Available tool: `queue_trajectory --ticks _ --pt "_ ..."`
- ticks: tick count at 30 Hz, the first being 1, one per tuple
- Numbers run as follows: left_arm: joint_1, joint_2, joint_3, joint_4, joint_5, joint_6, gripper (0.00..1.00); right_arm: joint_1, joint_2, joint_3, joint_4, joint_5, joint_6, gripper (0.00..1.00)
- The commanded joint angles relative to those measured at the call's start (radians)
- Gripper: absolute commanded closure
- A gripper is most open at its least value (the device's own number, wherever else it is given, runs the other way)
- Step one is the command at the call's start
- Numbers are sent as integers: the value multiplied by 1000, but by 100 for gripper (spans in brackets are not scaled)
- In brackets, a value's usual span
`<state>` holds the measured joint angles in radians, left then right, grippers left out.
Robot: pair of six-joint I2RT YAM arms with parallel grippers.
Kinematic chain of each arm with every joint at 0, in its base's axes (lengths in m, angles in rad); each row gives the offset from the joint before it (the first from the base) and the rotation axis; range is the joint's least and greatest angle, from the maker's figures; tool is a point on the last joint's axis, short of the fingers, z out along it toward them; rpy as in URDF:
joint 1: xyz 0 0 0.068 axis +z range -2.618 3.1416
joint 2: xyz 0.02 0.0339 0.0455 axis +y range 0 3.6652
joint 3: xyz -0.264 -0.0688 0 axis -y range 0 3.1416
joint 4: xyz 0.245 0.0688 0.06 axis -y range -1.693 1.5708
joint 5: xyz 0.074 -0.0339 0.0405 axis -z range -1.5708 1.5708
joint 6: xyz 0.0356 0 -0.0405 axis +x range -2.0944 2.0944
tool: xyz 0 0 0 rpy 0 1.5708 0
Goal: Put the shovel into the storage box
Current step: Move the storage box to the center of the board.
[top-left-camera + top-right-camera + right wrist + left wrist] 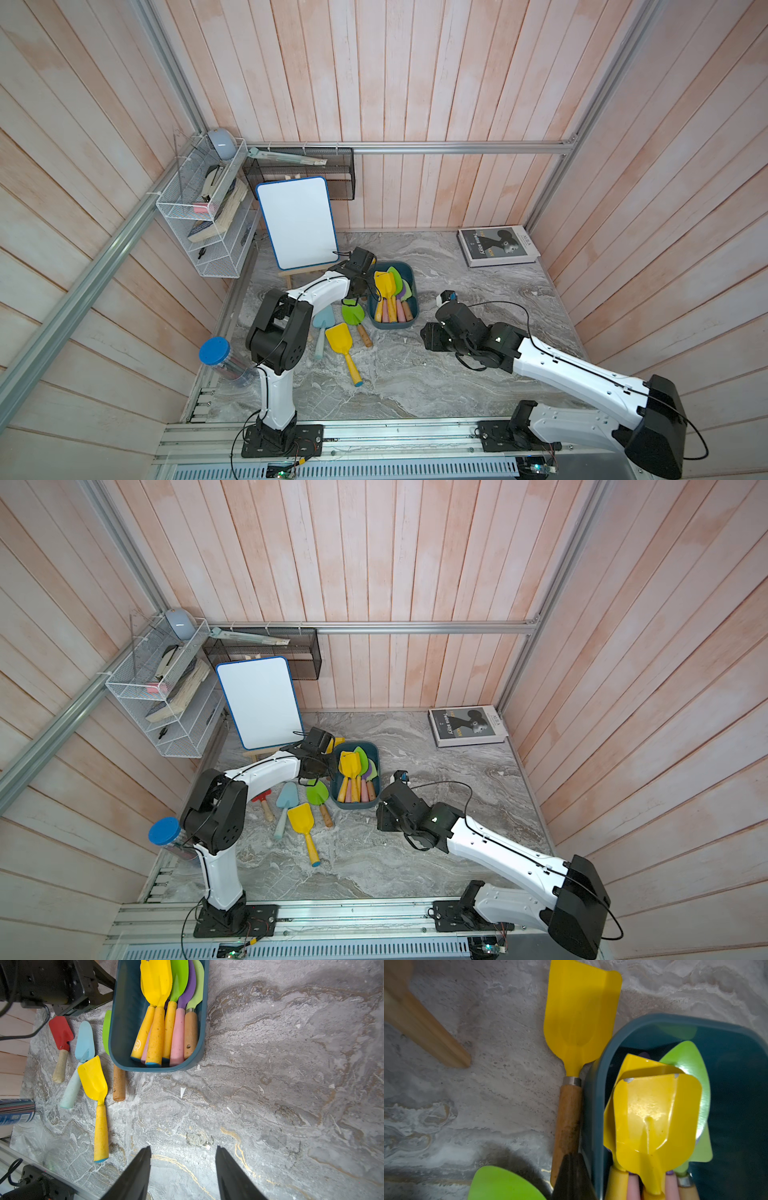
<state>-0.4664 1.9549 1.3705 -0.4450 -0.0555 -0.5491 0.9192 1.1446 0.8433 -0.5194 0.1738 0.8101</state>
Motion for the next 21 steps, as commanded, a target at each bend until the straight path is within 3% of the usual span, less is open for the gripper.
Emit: queue_trajectory --ticks 1,21 --pt "-23 15 19 21 23 -15 100 -6 -22 -24 -1 0 7 44" --pt "-68 91 116 16 39 -12 100 -8 -49 -52 5 0 14 44"
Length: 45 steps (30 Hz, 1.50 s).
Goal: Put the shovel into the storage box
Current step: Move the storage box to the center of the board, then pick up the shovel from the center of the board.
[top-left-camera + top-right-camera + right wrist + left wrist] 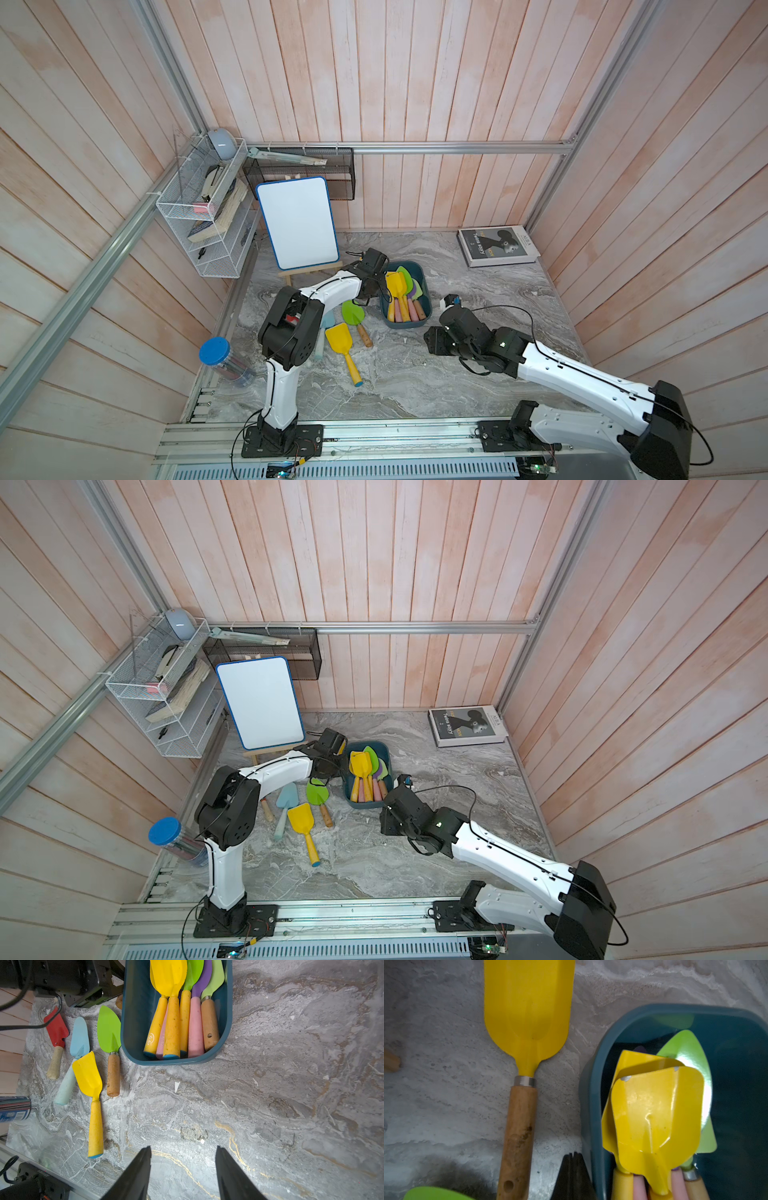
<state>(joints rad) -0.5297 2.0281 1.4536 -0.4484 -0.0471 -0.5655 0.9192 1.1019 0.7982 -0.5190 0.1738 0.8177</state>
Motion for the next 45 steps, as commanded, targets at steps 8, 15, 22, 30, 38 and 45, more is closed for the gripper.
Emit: queue_trajectory --ticks 8,15,22,30,38,45 --pt "-10 10 34 24 32 10 100 -15 2 -14 20 -6 1 44" --pt "0 -86 19 -33 -45 26 73 -52 98 25 56 -75 -68 44" --pt "46 -204 -29 -72 -78 52 48 -58 235 161 40 -117 -150 44" --pt "93 -195 -89 -40 -48 68 40 -65 282 208 73 -131 -169 44" --pt "99 -137 -39 -44 -17 87 36 -78 201 135 65 -106 -136 44" --pt "97 -59 22 -71 12 98 33 -112 124 86 47 -95 -121 44"
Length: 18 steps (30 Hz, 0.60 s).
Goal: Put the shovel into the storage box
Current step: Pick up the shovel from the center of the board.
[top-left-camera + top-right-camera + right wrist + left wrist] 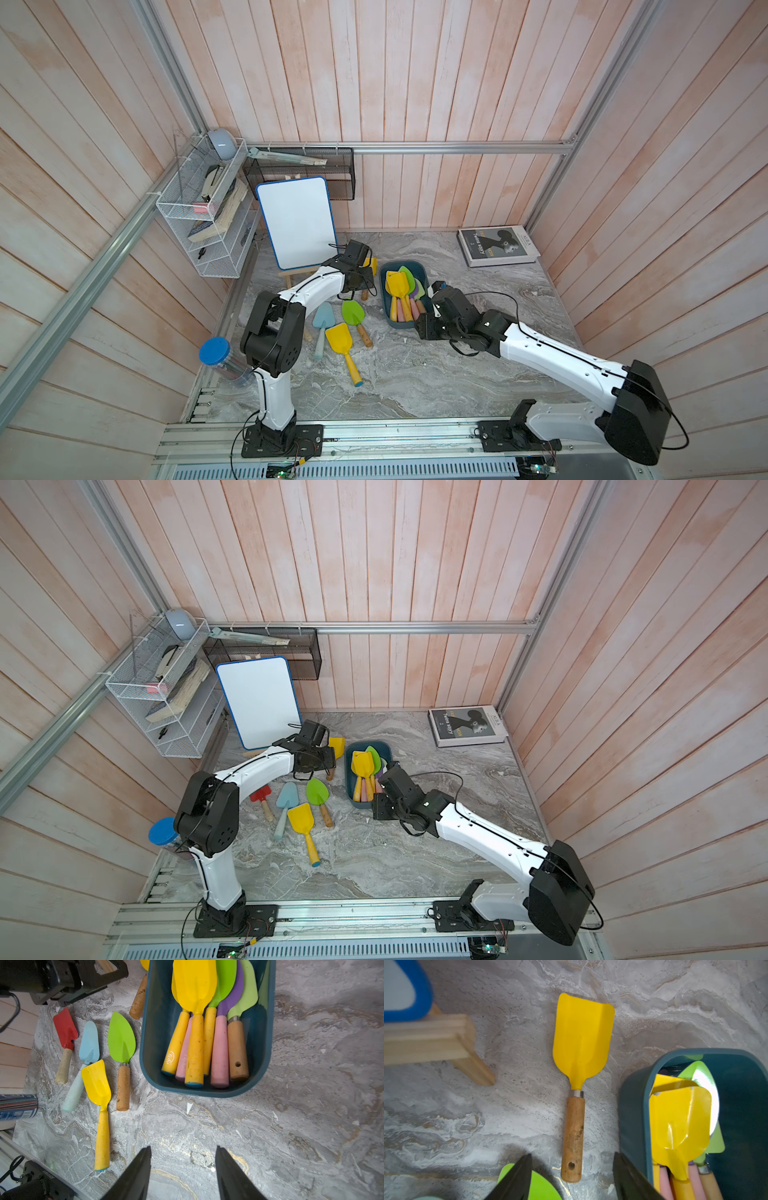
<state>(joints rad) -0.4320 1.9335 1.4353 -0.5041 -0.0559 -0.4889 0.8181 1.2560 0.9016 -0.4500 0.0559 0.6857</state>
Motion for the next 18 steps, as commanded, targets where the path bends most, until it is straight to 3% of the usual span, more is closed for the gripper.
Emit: queue_trajectory --ticks 1,18 --pt "0 47 46 -20 20 24 33 -13 -35 -19 -25 26 11 44" --pt "21 214 139 -20 29 57 37 -20 -69 -40 -51 45 37 44"
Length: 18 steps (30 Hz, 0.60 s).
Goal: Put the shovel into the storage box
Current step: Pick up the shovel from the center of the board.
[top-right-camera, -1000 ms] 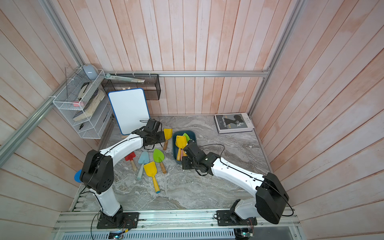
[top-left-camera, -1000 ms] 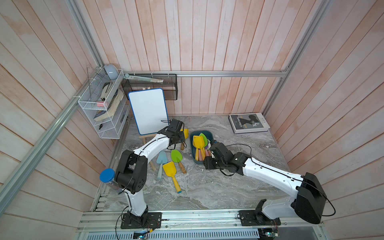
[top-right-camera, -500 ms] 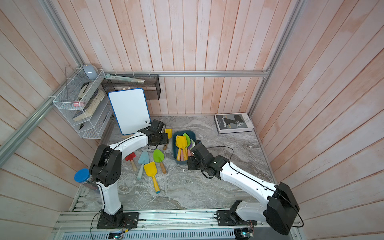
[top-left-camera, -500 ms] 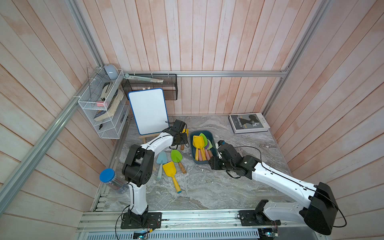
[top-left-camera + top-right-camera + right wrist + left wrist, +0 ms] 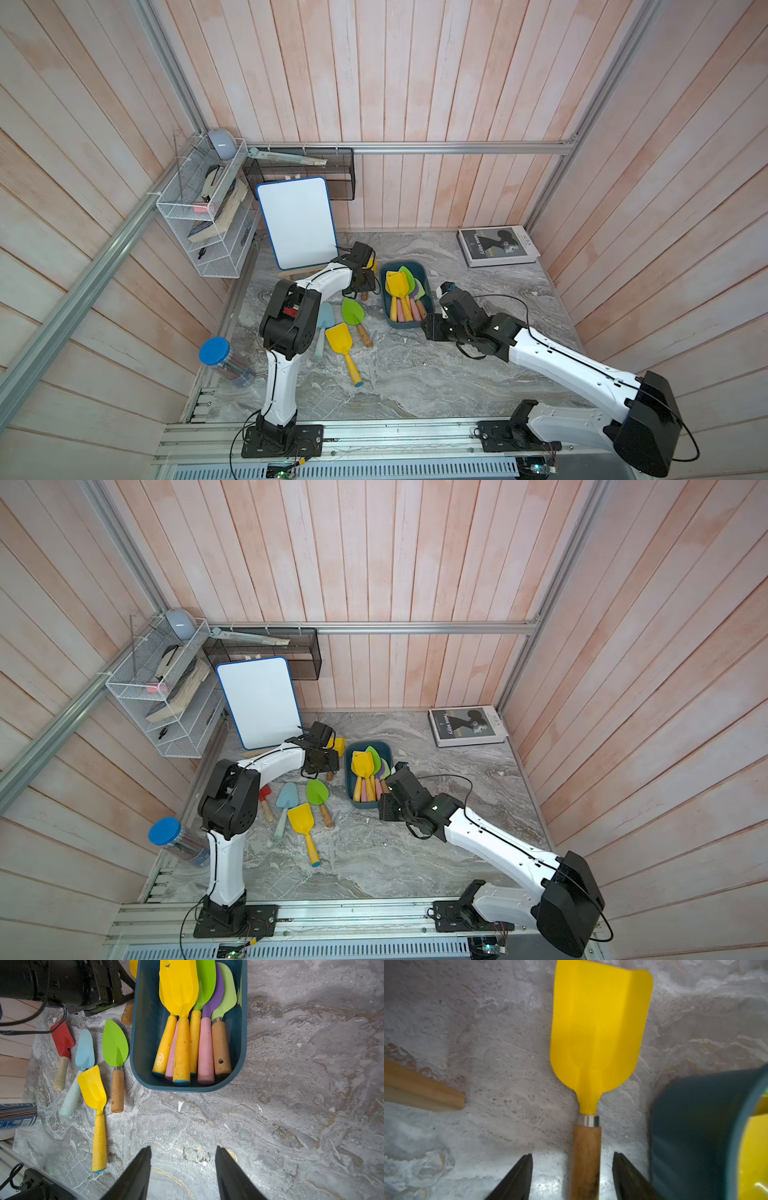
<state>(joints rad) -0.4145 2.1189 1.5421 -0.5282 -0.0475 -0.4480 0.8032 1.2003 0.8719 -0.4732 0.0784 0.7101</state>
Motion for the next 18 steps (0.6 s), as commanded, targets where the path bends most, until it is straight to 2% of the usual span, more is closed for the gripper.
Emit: queue_trajectory --ticks 1,7,10,12,18 --pt "3 33 32 4 24 17 38 -6 -14 -10 -27 24 14 44" --pt "3 49 23 19 43 13 50 -6 -17 -16 -25 23 19 44" --pt "3 48 17 25 47 11 65 -6 -20 -17 -25 22 20 44" --pt "3 46 17 26 51 10 71 -6 -22 -18 -25 22 23 44" --pt "3 30 1 36 52 4 81 -6 -32 -23 -24 24 26 44"
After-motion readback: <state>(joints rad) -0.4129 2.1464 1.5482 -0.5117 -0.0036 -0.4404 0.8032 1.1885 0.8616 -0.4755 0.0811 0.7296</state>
